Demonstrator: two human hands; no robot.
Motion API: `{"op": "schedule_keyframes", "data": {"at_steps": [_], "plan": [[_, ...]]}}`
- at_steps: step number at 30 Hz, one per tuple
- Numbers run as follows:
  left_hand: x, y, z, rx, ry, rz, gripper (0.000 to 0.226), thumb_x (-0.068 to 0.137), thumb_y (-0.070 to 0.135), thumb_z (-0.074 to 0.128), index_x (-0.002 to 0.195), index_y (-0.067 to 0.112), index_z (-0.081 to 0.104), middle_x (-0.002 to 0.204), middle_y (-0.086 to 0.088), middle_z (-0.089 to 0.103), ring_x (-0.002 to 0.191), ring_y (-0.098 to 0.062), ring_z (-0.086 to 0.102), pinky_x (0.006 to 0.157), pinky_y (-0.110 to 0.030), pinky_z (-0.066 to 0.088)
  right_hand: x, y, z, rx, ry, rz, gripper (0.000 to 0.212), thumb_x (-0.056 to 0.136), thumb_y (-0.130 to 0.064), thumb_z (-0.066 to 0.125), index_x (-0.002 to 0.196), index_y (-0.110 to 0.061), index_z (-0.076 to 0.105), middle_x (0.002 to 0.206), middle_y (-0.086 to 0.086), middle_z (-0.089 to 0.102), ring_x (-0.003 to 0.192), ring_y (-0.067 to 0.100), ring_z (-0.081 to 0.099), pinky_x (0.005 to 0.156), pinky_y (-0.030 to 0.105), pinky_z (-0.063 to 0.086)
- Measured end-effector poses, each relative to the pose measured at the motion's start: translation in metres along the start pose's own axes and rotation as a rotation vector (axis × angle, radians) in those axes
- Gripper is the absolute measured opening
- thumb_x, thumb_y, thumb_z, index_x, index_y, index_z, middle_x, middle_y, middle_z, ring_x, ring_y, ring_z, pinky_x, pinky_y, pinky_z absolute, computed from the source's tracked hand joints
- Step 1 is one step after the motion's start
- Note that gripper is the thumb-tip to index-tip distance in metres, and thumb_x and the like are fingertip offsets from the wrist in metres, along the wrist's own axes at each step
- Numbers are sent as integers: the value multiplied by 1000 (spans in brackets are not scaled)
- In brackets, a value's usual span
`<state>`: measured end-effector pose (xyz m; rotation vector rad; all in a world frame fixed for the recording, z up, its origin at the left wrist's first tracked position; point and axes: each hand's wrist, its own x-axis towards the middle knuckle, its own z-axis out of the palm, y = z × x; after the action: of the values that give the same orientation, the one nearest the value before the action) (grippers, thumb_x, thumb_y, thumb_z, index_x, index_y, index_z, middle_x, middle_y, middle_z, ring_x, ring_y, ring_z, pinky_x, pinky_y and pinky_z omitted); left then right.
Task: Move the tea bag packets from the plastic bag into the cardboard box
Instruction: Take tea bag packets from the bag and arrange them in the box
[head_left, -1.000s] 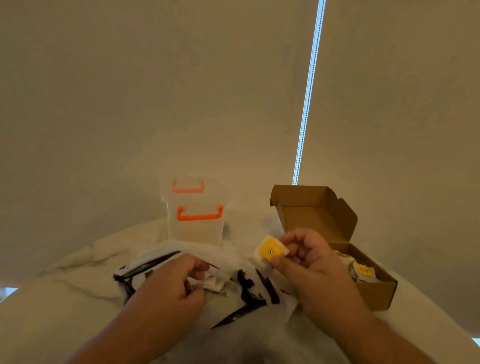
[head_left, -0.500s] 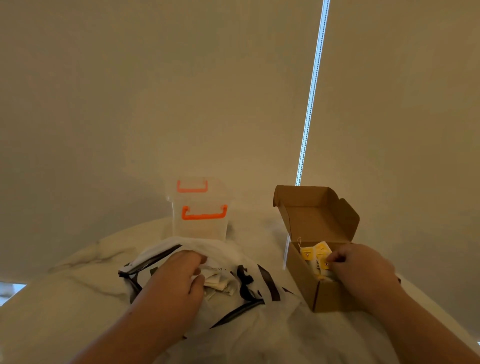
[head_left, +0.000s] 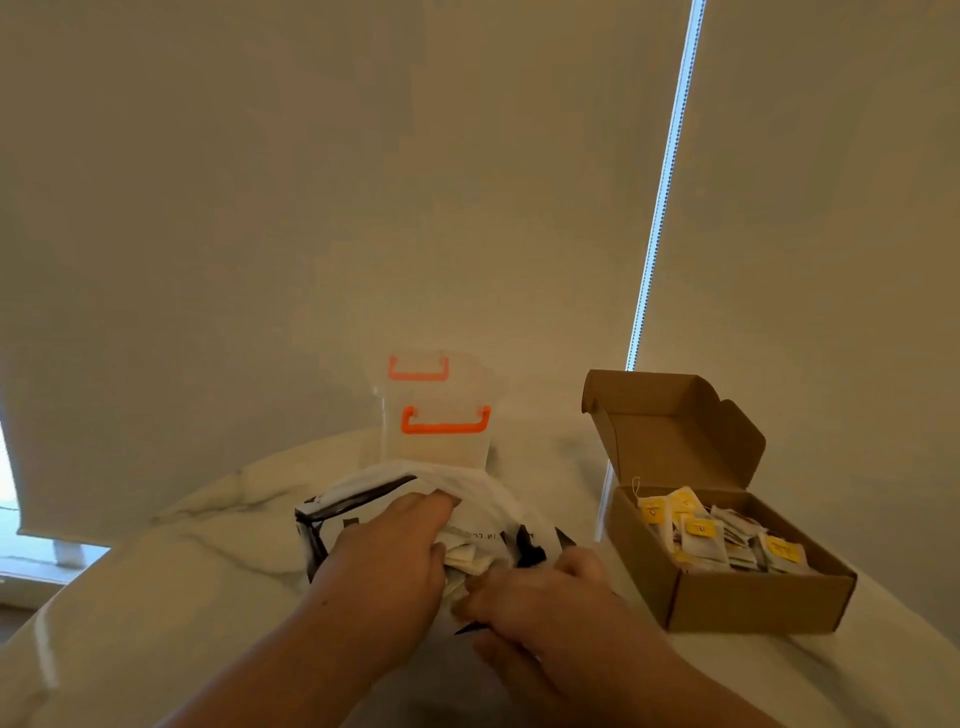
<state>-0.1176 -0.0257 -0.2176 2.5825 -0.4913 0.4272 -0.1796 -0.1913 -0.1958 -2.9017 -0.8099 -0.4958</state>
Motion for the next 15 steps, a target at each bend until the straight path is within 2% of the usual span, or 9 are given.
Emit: {"op": "schedule_keyframes", "data": {"at_steps": [2, 3, 5, 7, 9, 13, 15], "plan": [[2, -1, 1, 31, -5, -8, 30, 97, 32, 41, 126, 41, 43, 129, 16, 52, 109, -15, 58, 92, -34, 49, 0, 3, 0, 4, -145, 96, 35, 101, -42, 39, 133, -36, 50, 111, -8, 59, 102, 13, 45, 92, 29, 19], [4, -1, 2, 43, -11, -12, 29, 97, 30, 41, 124, 39, 45, 126, 15, 55, 108, -12, 59, 91, -31, 49, -1, 7, 1, -5, -171, 95, 37, 101, -45, 37, 133, -33, 51, 109, -5, 58, 101, 15, 42, 91, 29, 20], [6, 0, 5, 58, -20, -19, 29, 97, 25, 43, 123, 38, 48, 119, 13, 60, 103, -7, 59, 88, -26, 50, -3, 12, 6, -5, -210, 117, 42, 101, -51, 33, 128, -29, 56, 117, -3, 61, 96, 16, 40, 87, 31, 20], [7, 1, 8, 68, -22, -27, 31, 96, 23, 45, 123, 40, 48, 117, 14, 61, 99, -5, 60, 85, -24, 50, -1, 12, 9, 22, -270, 209, 46, 100, -55, 29, 123, -28, 59, 118, -3, 62, 89, 13, 35, 84, 34, 19], [9, 1, 10, 53, -31, -62, 33, 94, 26, 48, 124, 41, 48, 119, 17, 60, 100, -5, 60, 86, -25, 51, 1, 14, 13, 12, -296, 248, 51, 99, -59, 26, 116, -27, 62, 111, -5, 62, 86, 12, 34, 84, 36, 19], [16, 0, 10, 152, -115, -155, 33, 92, 32, 52, 124, 39, 55, 123, 10, 61, 109, -12, 59, 94, -32, 51, 1, 17, 19, -35, -322, 282, 59, 96, -65, 23, 109, -25, 64, 101, -6, 63, 86, 12, 37, 92, 42, 21], [18, -3, 13, 221, -149, -173, 38, 90, 35, 53, 128, 37, 55, 127, 7, 60, 114, -16, 57, 96, -33, 50, 1, 16, 19, -42, -318, 293, 58, 95, -66, 24, 104, -25, 64, 91, -9, 58, 87, 12, 38, 95, 44, 21]]}}
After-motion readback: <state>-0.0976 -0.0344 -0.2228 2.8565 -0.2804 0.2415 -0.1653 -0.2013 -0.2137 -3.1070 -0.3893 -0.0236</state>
